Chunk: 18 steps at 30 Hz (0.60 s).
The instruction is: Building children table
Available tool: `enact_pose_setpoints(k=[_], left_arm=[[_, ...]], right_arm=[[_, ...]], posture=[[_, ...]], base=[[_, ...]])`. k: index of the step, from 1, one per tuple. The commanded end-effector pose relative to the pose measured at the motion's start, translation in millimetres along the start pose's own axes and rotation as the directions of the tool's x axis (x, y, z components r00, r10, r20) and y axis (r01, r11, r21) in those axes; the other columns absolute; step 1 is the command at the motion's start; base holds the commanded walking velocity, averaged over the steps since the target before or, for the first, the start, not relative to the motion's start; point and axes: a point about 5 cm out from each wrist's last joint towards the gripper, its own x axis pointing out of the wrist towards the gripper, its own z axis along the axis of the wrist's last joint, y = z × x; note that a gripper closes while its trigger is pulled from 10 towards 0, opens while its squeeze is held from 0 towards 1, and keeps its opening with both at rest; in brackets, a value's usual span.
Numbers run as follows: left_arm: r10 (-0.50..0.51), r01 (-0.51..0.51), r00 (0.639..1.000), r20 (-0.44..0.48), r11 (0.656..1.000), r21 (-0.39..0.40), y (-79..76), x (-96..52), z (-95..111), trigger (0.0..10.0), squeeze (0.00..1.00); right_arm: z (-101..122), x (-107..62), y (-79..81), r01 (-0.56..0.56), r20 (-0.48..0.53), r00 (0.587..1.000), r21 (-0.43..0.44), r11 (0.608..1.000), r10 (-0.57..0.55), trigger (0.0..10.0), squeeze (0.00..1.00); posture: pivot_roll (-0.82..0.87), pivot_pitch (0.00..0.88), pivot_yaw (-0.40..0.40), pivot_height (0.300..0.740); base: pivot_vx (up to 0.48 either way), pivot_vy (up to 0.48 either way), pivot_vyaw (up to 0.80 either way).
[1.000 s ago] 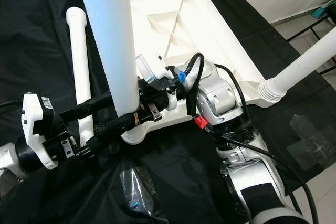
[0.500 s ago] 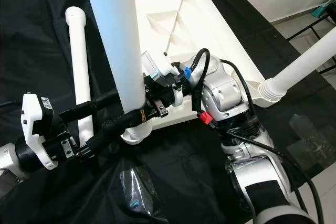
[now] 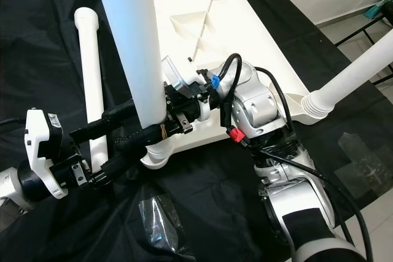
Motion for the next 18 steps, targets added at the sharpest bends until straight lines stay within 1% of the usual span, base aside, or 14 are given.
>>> enact_pose_setpoints(k=[1, 3, 6, 18], left_arm=[[-0.025, 0.025, 1.000, -0.013, 1.000, -0.007, -6.5, -0.9, -0.3, 10.0, 0.00], [-0.024, 0.024, 1.000, -0.012, 1.000, -0.008, -7.0, -0.8, -0.5, 10.0, 0.00], [-0.024, 0.024, 1.000, -0.011, 1.000, -0.009, -7.2, -0.7, -0.5, 10.0, 0.00], [-0.020, 0.020, 1.000, -0.012, 1.000, -0.007, -6.7, -0.6, -0.9, 10.0, 0.00]], right_arm=[[-5.4, 3.3, 0.8, -0.017, -0.012, 1.000, 0.030, 0.999, 0.017, 10.0, 0.00], [-5.0, 7.6, 1.2, -0.041, -0.001, 0.999, 0.037, 0.998, 0.041, 10.0, 0.00], [-5.2, 8.6, 1.6, -0.050, -0.002, 0.999, 0.040, 0.998, 0.050, 10.0, 0.00], [-5.9, 7.7, 4.5, -0.078, -0.020, 0.997, 0.066, 0.995, 0.079, 10.0, 0.00]], posture=[[0.03, 0.413, -0.091, 0.740], [0.03, 0.413, -0.094, 0.740], [0.03, 0.413, -0.094, 0.740], [0.02, 0.414, -0.099, 0.740]], base=[[0.000, 0.000, 0.00], [0.000, 0.000, 0.00], [0.000, 0.000, 0.00], [0.000, 0.000, 0.00]])
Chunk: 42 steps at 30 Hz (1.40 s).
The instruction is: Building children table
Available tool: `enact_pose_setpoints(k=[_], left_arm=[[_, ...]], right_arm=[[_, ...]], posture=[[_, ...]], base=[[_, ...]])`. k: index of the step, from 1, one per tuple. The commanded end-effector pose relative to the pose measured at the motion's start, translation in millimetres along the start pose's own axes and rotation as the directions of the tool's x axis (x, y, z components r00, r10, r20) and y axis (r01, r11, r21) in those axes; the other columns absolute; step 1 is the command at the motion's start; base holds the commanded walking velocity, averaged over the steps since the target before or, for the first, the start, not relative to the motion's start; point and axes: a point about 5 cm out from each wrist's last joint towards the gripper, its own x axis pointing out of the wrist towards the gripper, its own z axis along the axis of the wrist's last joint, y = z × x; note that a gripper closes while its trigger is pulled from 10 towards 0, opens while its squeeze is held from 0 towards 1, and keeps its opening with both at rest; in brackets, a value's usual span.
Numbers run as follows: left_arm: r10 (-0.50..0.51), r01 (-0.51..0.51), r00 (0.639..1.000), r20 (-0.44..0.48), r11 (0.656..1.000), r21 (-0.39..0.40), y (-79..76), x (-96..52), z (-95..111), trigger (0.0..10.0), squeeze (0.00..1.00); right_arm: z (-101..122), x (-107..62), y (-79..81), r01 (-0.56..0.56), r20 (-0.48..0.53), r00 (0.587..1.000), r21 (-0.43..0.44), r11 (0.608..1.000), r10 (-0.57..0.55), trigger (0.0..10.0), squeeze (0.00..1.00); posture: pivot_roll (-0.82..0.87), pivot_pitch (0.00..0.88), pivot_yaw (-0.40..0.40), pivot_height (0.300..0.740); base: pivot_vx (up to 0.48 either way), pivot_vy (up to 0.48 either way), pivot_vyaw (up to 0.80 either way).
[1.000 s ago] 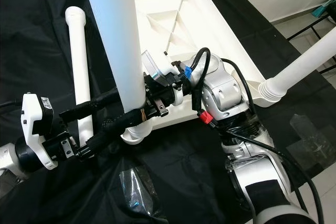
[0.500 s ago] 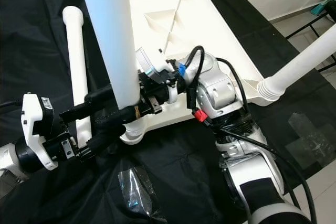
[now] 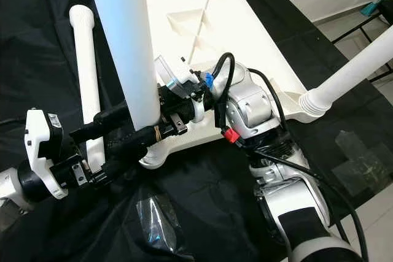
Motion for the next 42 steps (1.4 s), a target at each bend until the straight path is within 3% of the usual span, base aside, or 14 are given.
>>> enact_pose_setpoints(k=[1, 20, 30, 42], left_arm=[[-0.025, 0.024, 1.000, -0.014, 1.000, -0.010, -6.1, -0.7, -1, 10.0, 0.00], [-0.035, 0.035, 0.999, -0.006, 0.999, -0.015, -9.6, 0.6, -1, 10.0, 0.00], [-0.039, 0.039, 0.999, -0.001, 0.999, -0.014, -11.0, 1.5, -1, 10.0, 0.00], [-0.039, 0.039, 0.999, 0.003, 0.999, -0.017, -12.5, 2.3, -1, 10.0, 0.00]], right_arm=[[-6, 2.5, 3.2, -0.031, -0.037, 0.999, 0.031, 0.999, 0.032, 10.0, 0.00], [-7, 0.0, 0.5, -0.011, -0.078, 0.997, 0.008, 1.000, 0.011, 10.0, 0.00], [-6, 12.4, -3.0, -0.016, -0.031, 0.999, 0.006, 1.000, 0.016, 10.0, 0.00], [-7, 15.7, -1.0, -0.063, -0.050, 0.997, 0.019, 0.998, 0.064, 10.0, 0.00]], posture=[[0.02, 0.414, -0.099, 0.740], [0.02, 0.411, -0.097, 0.740], [0.02, 0.410, -0.106, 0.740], [0.01, 0.417, -0.113, 0.740]], base=[[0.000, 0.000, 0.00], [0.000, 0.000, 0.00], [0.000, 0.000, 0.00], [0.000, 0.000, 0.00]])
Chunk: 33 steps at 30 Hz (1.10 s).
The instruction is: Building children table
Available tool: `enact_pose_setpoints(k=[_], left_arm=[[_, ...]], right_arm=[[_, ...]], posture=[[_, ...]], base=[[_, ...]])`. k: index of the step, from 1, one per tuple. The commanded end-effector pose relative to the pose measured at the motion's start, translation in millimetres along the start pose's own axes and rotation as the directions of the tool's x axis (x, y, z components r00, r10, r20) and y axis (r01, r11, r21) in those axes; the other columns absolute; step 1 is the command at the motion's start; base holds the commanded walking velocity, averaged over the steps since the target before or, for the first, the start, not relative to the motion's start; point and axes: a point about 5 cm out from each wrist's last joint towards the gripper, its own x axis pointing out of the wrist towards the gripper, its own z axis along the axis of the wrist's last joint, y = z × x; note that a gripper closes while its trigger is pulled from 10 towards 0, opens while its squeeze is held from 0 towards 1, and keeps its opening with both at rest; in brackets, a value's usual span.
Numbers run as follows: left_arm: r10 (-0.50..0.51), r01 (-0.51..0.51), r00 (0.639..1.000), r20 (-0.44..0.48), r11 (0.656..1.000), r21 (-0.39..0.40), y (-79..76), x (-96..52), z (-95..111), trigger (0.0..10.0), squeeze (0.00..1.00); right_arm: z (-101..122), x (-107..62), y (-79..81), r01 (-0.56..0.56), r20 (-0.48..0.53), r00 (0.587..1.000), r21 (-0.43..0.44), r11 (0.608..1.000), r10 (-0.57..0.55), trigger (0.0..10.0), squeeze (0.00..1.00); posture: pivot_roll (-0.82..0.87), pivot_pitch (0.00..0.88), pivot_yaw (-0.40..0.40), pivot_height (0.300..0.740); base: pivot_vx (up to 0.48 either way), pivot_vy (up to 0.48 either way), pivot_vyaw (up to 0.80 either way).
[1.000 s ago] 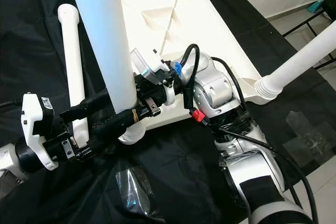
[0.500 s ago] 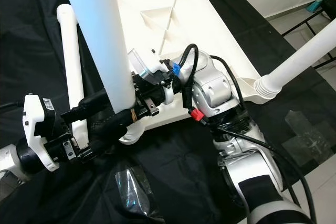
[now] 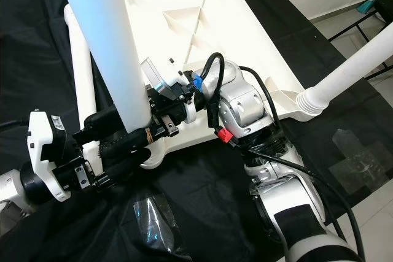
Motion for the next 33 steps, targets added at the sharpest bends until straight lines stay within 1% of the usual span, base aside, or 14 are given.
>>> enact_pose_setpoints(k=[1, 7, 13, 16, 20, 22, 23, 25, 26, 28, 29, 30, 32, 33], left_arm=[[-0.022, 0.022, 1.000, 0.000, 1.000, -0.017, -6.8, 0.2, -1, 10.0, 0.00], [-0.021, 0.021, 1.000, -0.002, 1.000, -0.018, -7.8, 0.2, -2, 10.0, 0.00], [-0.018, 0.018, 1.000, 0.000, 1.000, -0.018, -7.5, 0.2, -2, 10.0, 0.00], [-0.017, 0.017, 1.000, 0.000, 1.000, -0.018, -7.3, 0.3, -2, 10.0, 0.00], [-0.015, 0.015, 1.000, 0.001, 1.000, -0.016, -6.4, 0.4, -2, 10.0, 0.00], [-0.012, 0.012, 1.000, 0.002, 1.000, -0.011, -4.1, 0.6, -2, 10.0, 0.00], [-0.012, 0.012, 1.000, 0.002, 1.000, -0.011, -4.1, 0.6, -2, 10.0, 0.00], [-0.006, 0.006, 1.000, 0.003, 1.000, -0.006, -1.8, 0.2, -1, 10.0, 0.00], [-0.006, 0.006, 1.000, 0.003, 1.000, -0.006, -1.8, 0.2, -1, 10.0, 0.00], [0.003, -0.003, 1.000, 0.002, 1.000, 0.004, 1.0, -0.7, -1, 10.0, 0.00], [0.003, -0.003, 1.000, 0.002, 1.000, 0.004, 1.0, -0.7, -1, 10.0, 0.00], [0.007, -0.007, 1.000, 0.001, 1.000, 0.007, 2.1, -1.1, -1, 10.0, 0.00], [0.007, -0.007, 1.000, 0.001, 1.000, 0.007, 2.1, -1.1, -1, 10.0, 0.00], [0.011, -0.011, 1.000, 0.000, 1.000, 0.011, 3.6, -1.6, 0, 10.0, 0.00]], right_arm=[[-9, 5.3, 3.8, -0.045, -0.031, 0.998, 0.041, 0.998, 0.046, 10.0, 0.00], [-11, 4.2, 3.2, -0.037, -0.054, 0.998, 0.047, 0.998, 0.039, 10.0, 0.00], [-13, 2.9, 1.8, 0.005, -0.059, 0.998, 0.050, 0.999, -0.003, 10.0, 0.00], [-15, 1.9, 3.0, 0.023, -0.053, 0.998, 0.058, 0.998, -0.020, 10.0, 0.00], [-22, 2.4, 8.4, 0.064, -0.056, 0.997, 0.072, 0.995, -0.060, 10.0, 0.00], [-26, 4.8, 10.7, 0.115, -0.072, 0.991, 0.070, 0.991, -0.110, 10.0, 0.00], [-26, 4.8, 10.7, 0.115, -0.072, 0.991, 0.070, 0.991, -0.110, 10.0, 0.00], [-28, 6.1, 9.6, 0.167, -0.095, 0.982, 0.057, 0.984, -0.161, 10.0, 0.00], [-28, 6.1, 9.6, 0.167, -0.095, 0.982, 0.057, 0.984, -0.161, 10.0, 0.00], [-30, 5.8, 5.1, 0.275, -0.132, 0.955, 0.045, 0.961, -0.267, 10.0, 0.00], [-30, 5.8, 5.1, 0.275, -0.132, 0.955, 0.045, 0.961, -0.267, 10.0, 0.00], [-31, 5.8, 3.8, 0.310, -0.142, 0.943, 0.042, 0.950, -0.301, 10.0, 0.00], [-31, 5.8, 3.8, 0.310, -0.142, 0.943, 0.042, 0.950, -0.301, 10.0, 0.00], [-33, 6.2, 2.7, 0.367, -0.148, 0.922, 0.043, 0.929, -0.357, 10.0, 0.00]], posture=[[0.01, 0.417, -0.113, 0.740], [0.01, 0.418, -0.114, 0.740], [0.01, 0.420, -0.113, 0.740], [0.01, 0.420, -0.112, 0.740], [0.00, 0.420, -0.107, 0.740], [0.00, 0.416, -0.107, 0.740], [0.00, 0.416, -0.107, 0.740], [0.00, 0.413, -0.106, 0.740], [0.00, 0.413, -0.106, 0.740], [0.00, 0.409, -0.108, 0.740], [0.00, 0.409, -0.108, 0.740], [0.00, 0.406, -0.108, 0.740], [0.00, 0.406, -0.108, 0.740], [0.00, 0.404, -0.107, 0.740]], base=[[0.000, 0.000, 0.00], [0.000, 0.000, 0.00], [0.000, 0.000, 0.00], [0.000, 0.000, 0.00], [0.000, 0.000, 0.00], [0.000, 0.000, 0.00], [0.000, 0.000, 0.00], [0.000, 0.000, 0.00], [0.000, 0.000, 0.00], [0.000, 0.000, 0.00], [0.000, 0.000, 0.00], [0.000, 0.000, 0.00], [0.000, 0.000, 0.00], [0.000, 0.000, 0.00]])
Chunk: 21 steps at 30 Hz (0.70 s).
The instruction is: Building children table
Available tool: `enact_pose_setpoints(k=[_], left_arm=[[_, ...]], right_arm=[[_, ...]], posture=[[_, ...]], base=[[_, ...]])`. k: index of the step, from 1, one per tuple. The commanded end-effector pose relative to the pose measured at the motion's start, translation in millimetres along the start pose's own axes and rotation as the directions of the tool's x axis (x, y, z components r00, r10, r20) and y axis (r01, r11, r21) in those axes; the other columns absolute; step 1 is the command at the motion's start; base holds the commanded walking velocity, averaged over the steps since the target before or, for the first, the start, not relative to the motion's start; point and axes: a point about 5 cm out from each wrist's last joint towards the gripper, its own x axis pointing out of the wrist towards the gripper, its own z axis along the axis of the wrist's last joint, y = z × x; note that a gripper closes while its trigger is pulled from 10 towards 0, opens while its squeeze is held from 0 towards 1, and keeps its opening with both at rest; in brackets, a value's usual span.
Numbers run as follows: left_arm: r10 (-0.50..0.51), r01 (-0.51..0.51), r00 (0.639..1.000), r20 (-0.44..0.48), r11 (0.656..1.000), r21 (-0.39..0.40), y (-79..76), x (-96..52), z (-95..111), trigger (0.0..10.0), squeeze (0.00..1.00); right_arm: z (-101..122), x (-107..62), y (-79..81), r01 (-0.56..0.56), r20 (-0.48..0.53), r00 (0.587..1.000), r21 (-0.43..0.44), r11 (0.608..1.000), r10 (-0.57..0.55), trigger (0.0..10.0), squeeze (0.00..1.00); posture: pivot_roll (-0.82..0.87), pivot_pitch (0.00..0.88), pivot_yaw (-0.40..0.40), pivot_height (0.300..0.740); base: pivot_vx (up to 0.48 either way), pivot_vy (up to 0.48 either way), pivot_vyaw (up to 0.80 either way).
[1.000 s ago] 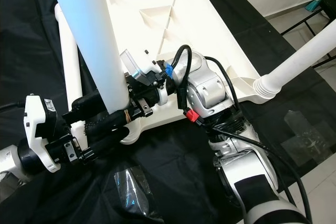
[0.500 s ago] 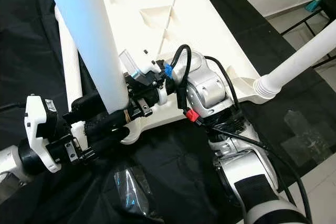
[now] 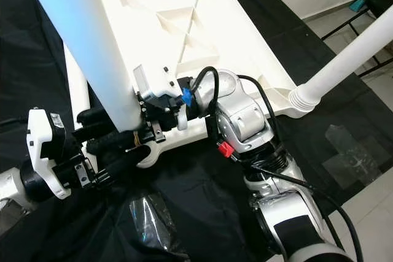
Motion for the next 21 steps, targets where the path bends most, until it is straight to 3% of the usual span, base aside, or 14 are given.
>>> enact_pose_setpoints(k=[1, 5, 7, 12, 13, 21], left_arm=[[-0.004, 0.004, 1.000, -0.011, 1.000, 0.003, 0.4, -2.1, -2, 10.0, 0.00], [0.000, 0.000, 1.000, -0.012, 1.000, 0.008, 2.5, -2.6, -2, 10.0, 0.00], [-0.002, 0.002, 1.000, -0.013, 1.000, 0.012, 3.5, -2.5, -2, 10.0, 0.00], [-0.006, 0.006, 1.000, -0.013, 1.000, 0.016, 3.9, -2.2, -2, 10.0, 0.00], [-0.007, 0.007, 1.000, -0.010, 1.000, 0.018, 4.0, -1.7, -2, 10.0, 0.00], [-0.014, 0.014, 1.000, -0.008, 1.000, 0.017, 3.5, -0.3, -3, 10.0, 0.00]], right_arm=[[-27, -3.2, 0.0, 0.100, -0.113, 0.990, 0.082, 0.992, -0.090, 10.0, 0.00], [-32, -0.5, 3.4, 0.222, -0.100, 0.972, 0.114, 0.968, -0.211, 10.0, 0.00], [-37, 0.7, 6.3, 0.340, -0.103, 0.939, 0.142, 0.929, -0.328, 10.0, 0.00], [-38, 4.1, 6.0, 0.438, -0.108, 0.899, 0.162, 0.884, -0.425, 10.0, 0.00], [-39, 6.8, 4.3, 0.496, -0.112, 0.869, 0.181, 0.850, -0.483, 10.0, 0.00], [-43, 14.6, 8.2, 0.555, -0.149, 0.832, 0.202, 0.807, -0.535, 10.0, 0.00]], posture=[[0.00, 0.404, -0.107, 0.740], [0.00, 0.398, -0.103, 0.740], [0.00, 0.390, -0.098, 0.740], [0.00, 0.383, -0.099, 0.740], [0.00, 0.378, -0.098, 0.740], [0.00, 0.370, -0.095, 0.740]], base=[[0.000, 0.000, 0.00], [0.000, 0.000, 0.00], [0.000, 0.000, 0.00], [0.000, 0.000, 0.00], [0.000, 0.000, 0.00], [0.000, 0.000, 0.00]])
